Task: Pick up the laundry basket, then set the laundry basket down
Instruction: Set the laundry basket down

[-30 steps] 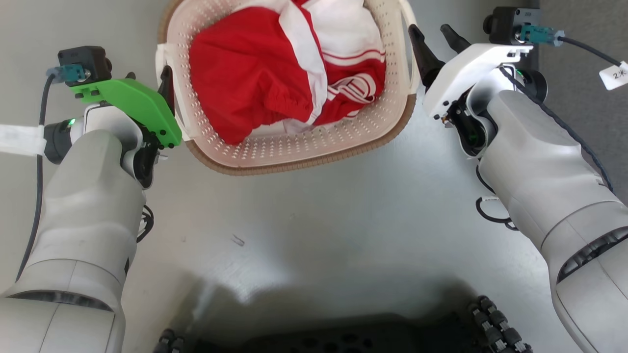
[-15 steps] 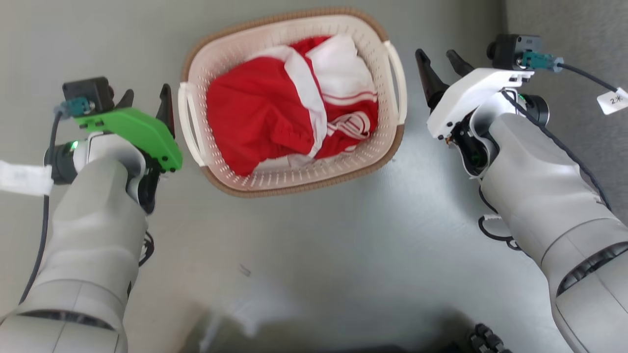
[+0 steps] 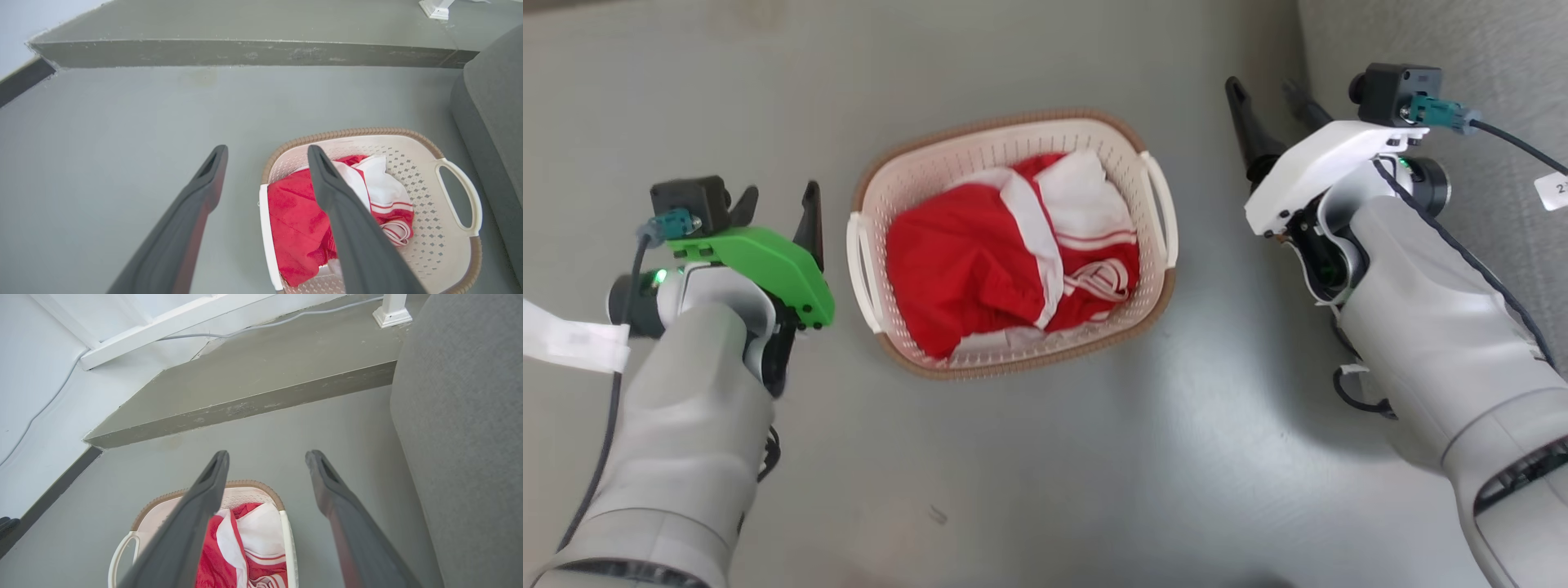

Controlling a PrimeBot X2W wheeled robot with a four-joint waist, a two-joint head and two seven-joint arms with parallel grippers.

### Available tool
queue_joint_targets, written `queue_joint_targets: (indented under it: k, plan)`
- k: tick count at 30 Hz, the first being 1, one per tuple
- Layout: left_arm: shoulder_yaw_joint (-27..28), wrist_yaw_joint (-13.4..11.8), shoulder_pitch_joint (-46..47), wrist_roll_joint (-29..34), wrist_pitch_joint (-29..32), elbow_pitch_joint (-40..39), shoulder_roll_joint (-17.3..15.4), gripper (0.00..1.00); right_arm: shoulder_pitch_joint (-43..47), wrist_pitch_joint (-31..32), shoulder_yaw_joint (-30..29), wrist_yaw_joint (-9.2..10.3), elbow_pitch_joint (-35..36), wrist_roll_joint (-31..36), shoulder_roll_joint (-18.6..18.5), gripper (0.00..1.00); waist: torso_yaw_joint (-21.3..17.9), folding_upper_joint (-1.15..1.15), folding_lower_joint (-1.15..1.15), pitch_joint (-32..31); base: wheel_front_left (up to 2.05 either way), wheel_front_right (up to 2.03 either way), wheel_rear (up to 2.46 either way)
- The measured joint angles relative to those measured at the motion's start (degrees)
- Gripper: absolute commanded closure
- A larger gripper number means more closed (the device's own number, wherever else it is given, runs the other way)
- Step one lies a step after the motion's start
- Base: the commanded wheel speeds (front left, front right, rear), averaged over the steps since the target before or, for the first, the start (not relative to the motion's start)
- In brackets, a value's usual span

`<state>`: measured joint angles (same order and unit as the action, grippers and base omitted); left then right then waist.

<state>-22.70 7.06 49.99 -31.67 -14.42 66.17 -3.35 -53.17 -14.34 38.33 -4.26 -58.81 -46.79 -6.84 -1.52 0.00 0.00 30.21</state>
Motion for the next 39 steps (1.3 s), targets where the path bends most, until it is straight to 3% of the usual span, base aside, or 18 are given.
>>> queue_joint_targets:
  k: [6, 23, 39]
  plan:
    - [1.1, -0.7, -1.0, 2.2, 0.0, -9.4, -2.1, 0.00, 2.8, 0.0, -2.9, 1.92, 5.6, 3.4, -1.5, 0.00, -0.3, 0.00, 0.00, -3.9, 0.00, 0.00, 0.00]
    - [7.4, -4.7, -14.4, 6.0, 0.0, -28.5, -2.8, 0.00, 15.5, -0.1, -10.6, 6.88, 21.8, 13.2, -2.2, 0.00, -1.0, 0.00, 0.00, -12.7, 0.00, 0.00, 0.00]
    - [9.3, -6.9, -29.6, 11.0, 0.0, -41.7, -2.3, 0.00, 29.0, -0.1, -14.7, 8.48, 32.6, 20.9, -2.4, 0.00, -1.4, 0.00, 0.00, -19.3, 0.00, 0.00, 0.00]
